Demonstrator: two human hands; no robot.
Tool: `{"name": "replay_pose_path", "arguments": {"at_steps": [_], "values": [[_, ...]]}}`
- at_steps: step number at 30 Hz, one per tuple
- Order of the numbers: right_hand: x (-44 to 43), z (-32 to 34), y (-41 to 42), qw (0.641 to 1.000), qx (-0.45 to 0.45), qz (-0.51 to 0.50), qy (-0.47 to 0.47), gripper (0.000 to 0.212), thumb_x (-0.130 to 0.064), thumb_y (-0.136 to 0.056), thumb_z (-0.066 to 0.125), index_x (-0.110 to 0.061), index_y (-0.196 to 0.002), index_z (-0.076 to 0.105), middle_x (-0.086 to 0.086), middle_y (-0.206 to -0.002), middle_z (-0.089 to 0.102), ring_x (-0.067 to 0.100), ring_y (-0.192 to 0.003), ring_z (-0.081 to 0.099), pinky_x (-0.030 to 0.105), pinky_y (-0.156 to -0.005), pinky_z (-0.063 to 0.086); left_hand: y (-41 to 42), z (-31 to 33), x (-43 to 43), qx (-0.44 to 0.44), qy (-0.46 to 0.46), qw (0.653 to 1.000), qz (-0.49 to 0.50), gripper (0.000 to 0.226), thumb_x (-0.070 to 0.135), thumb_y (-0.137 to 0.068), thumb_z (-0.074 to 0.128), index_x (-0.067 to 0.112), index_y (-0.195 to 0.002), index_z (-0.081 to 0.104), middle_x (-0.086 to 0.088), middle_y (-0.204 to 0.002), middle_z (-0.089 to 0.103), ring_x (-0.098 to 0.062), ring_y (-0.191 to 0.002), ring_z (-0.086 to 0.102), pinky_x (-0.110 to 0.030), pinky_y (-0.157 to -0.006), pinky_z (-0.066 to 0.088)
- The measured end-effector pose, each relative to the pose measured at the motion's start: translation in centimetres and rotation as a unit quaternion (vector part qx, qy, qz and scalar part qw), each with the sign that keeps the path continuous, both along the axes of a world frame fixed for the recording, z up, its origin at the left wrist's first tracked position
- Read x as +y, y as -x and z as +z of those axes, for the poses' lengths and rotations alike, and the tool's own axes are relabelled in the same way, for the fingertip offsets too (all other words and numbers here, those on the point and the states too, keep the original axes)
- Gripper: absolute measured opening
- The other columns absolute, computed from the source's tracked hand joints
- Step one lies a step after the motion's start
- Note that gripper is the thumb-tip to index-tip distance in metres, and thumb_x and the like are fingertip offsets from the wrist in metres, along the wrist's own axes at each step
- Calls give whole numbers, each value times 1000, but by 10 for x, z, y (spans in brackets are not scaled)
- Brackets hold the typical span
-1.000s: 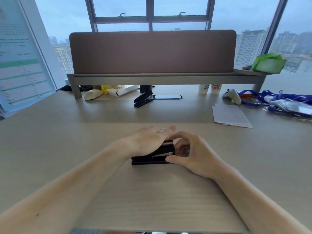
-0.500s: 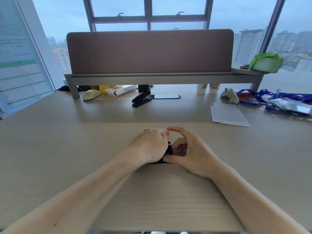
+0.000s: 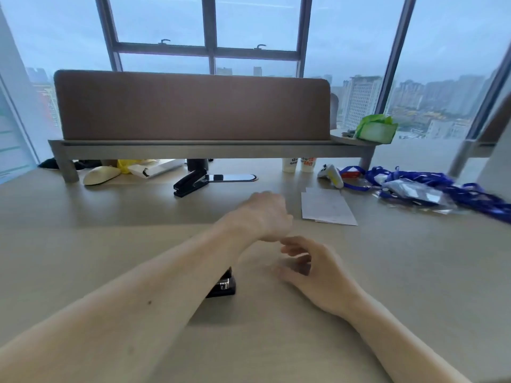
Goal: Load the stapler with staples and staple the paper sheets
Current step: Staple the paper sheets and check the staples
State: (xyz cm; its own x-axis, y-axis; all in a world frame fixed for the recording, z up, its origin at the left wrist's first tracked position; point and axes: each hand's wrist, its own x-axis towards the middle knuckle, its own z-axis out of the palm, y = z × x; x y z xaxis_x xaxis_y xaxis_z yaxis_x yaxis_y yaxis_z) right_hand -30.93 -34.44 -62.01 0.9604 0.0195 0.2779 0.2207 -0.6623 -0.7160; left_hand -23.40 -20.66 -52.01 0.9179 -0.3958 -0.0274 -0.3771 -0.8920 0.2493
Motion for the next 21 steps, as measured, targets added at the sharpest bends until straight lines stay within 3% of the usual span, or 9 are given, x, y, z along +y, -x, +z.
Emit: {"name": "replay_pose_path", "arguments": {"at_steps": [2, 6, 9, 13, 17, 21], "values": [[-28, 1, -10, 998, 0, -60, 28, 39, -46, -86, 78, -29, -122, 71, -18, -109, 71, -2, -88, 70, 32, -95, 58, -12, -21, -11, 35, -49, 998, -16, 49, 38, -106, 46, 10, -145, 51, -13, -150, 52, -32, -136, 51, -41, -110, 45], [-62, 5, -41, 986, -8, -130, 108, 37, -48, -96, 65, -23, -123, 71, -2, -129, 68, 21, -125, 58, 29, -104, 42, -20, -54, -20, 35, -89, 995, -25, 58, 50, -104, 44, 17, -152, 46, -8, -161, 41, -30, -147, 39, -44, -119, 37], [-65, 12, -65, 978, -13, -122, 169, 42, -50, -100, 58, -19, -126, 70, -2, -142, 60, 19, -135, 49, 30, -108, 37, -25, -60, -19, -10, -98, 995, -28, 59, 55, -102, 42, 23, -151, 48, -5, -159, 44, -29, -146, 40, -45, -118, 38], [-61, 11, -83, 974, 2, -95, 207, 45, -53, -101, 52, -24, -131, 68, -4, -155, 51, 16, -147, 37, 37, -121, 33, -35, -52, -17, 6, -123, 992, -40, 56, 57, -99, 45, 28, -147, 53, -2, -154, 49, -30, -140, 48, -43, -113, 44], [-58, 2, -87, 960, 34, -71, 270, 58, -56, -102, 43, -24, -151, 51, -3, -164, 40, 17, -155, 26, 38, -125, 22, -38, -54, -18, -6, -131, 990, -49, 56, 59, -99, 44, 30, -146, 54, 0, -153, 50, -29, -140, 49, -41, -113, 43], [-59, 3, -87, 953, 16, -71, 294, 66, -56, -103, 41, -20, -157, 42, -6, -165, 39, 14, -154, 24, 35, -125, 20, -38, -52, -20, -12, -147, 988, -53, 57, 60, -99, 44, 30, -146, 54, -1, -153, 50, -29, -140, 49, -39, -113, 42]]}}
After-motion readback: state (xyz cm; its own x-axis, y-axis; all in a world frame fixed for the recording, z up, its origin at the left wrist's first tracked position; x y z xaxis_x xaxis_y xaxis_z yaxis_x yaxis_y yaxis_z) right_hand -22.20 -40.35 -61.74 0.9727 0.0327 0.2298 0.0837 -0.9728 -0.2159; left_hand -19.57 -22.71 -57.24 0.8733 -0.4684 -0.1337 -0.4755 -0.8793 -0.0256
